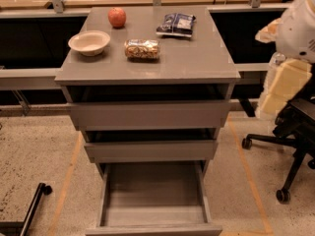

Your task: Place orange can into bottom drawer

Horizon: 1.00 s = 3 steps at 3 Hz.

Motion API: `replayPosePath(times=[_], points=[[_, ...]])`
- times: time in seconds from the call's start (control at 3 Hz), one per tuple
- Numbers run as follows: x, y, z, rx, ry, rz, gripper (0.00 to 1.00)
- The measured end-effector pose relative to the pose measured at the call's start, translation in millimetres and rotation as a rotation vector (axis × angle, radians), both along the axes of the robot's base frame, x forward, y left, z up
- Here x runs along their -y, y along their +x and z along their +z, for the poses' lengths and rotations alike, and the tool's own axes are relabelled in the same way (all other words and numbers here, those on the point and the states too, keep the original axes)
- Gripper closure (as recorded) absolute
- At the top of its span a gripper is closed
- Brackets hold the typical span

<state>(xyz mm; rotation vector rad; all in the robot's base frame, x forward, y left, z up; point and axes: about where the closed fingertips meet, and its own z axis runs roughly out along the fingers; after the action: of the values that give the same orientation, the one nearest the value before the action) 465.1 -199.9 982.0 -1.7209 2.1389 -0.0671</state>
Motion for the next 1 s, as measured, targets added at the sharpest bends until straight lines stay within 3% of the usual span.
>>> replayPosePath(times=[0.33,0.67,1.0], points=[[-31.5,50.3,11.0,0.046,0.102,0.097,0.00],[-62.3,107.5,22.0,0.084,0.246,0.169,0.00],[-61.6,120.7,39.2,0.127,0.278,0.168,0.00]])
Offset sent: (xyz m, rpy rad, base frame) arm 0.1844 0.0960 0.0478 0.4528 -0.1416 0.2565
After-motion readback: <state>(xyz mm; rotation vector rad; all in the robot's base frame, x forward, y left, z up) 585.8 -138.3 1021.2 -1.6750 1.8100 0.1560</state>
